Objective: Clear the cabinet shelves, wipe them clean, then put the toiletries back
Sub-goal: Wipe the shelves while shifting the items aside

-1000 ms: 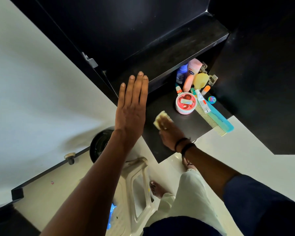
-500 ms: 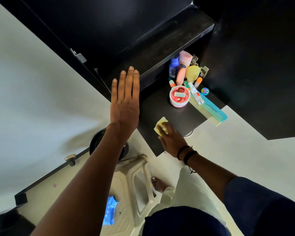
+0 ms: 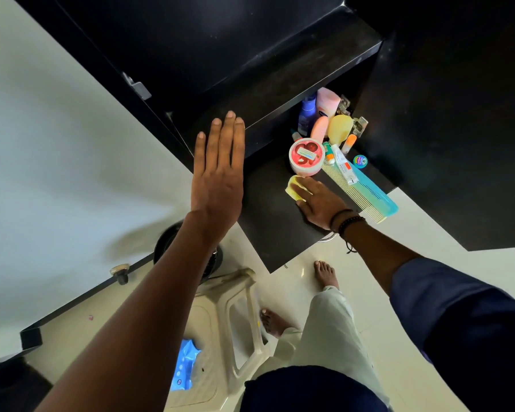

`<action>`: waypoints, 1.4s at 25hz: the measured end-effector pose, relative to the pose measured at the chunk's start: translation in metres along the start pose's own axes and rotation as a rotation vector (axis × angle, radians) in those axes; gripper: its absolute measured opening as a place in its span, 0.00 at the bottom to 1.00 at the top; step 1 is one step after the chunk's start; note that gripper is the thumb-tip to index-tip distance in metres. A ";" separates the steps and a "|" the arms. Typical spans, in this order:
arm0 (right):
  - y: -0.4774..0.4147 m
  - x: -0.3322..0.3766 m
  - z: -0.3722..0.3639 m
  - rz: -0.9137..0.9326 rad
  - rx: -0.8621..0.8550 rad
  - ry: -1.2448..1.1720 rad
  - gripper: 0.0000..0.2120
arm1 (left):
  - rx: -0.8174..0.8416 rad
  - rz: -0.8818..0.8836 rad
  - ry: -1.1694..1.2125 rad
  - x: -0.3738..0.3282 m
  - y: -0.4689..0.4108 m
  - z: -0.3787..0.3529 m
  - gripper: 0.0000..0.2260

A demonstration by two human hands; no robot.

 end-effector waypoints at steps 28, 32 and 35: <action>-0.026 0.075 -0.025 0.115 0.136 0.142 0.28 | -0.046 0.031 0.022 -0.001 0.000 -0.003 0.33; -0.104 0.065 0.008 -0.143 0.211 0.114 0.33 | -0.066 0.040 0.018 0.000 -0.001 -0.005 0.31; -0.119 0.082 -0.008 -0.153 0.185 0.071 0.34 | -0.049 0.042 0.012 -0.002 -0.001 -0.006 0.32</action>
Point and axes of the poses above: each hand's wrist, its own y-axis away from the middle knuckle, its own z-axis out of the back of the hand, x = y × z, the point moved 5 cm from there along -y, towards the middle knuckle, and after that the axes turned 3 degrees about x, right-handed, at the moved point
